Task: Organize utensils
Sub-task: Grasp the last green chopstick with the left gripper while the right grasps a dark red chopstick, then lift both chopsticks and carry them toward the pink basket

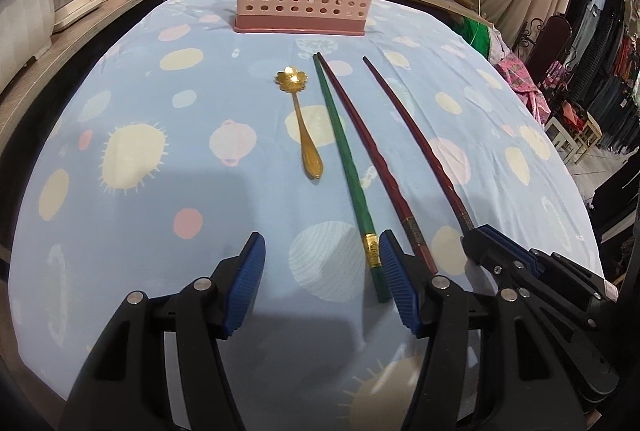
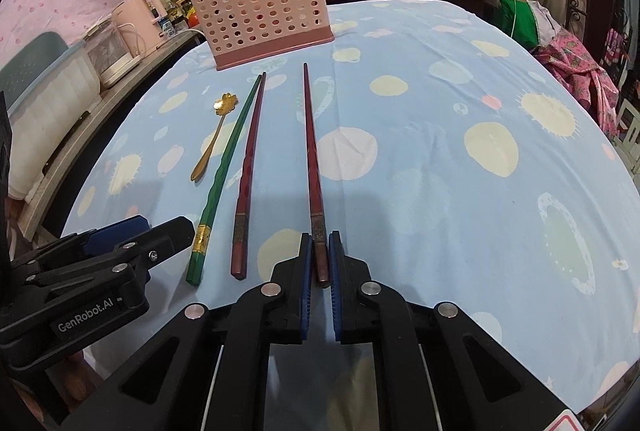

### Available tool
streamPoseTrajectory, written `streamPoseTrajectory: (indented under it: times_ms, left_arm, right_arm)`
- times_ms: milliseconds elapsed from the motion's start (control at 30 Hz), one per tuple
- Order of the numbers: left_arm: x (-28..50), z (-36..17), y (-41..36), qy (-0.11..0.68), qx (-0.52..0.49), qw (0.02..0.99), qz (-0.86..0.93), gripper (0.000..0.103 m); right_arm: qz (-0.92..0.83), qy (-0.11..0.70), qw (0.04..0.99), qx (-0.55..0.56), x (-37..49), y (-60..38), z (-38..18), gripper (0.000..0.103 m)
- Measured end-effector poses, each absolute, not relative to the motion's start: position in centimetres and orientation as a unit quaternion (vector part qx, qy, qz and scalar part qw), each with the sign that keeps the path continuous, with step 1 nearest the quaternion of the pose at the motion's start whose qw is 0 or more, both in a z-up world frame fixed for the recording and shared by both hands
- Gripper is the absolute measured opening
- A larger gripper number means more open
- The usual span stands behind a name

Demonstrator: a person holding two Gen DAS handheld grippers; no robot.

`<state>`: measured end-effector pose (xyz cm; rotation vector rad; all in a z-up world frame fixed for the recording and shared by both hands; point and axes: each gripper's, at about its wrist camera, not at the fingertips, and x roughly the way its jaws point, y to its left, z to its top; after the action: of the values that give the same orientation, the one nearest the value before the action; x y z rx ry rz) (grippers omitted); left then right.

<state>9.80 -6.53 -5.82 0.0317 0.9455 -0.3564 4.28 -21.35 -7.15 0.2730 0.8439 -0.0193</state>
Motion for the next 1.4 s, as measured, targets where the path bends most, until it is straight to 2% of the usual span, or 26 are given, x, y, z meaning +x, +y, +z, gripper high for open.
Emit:
streamPoseTrajectory:
  times_ms: [333,800,967,1400]
  left_arm:
    - [9.3,-6.4,-7.6,0.45,0.03,0.875,-0.176,0.055]
    - [9.0,-6.5,-7.6,0.447,0.035,0.875,-0.185,0.017]
    - [9.0,-6.5,-7.3,0.45,0.024,0.872,-0.191,0.008]
    - [8.6,-4.2,-6.0,0.435,-0.002,0.879,-0.194,0.008]
  right_arm:
    - [-0.009,0.408,0.903,0.137,4.1,-21.5,-7.2,0.008]
    - [-0.006,0.408,0.903,0.139,3.8,-21.4,-7.3,0.008]
    - [-0.006,0.407,0.902,0.14,3.7,-21.4,-7.3,0.008]
    - [-0.004,0.4,0.905,0.143,2.9,-21.3,-6.5,0.007]
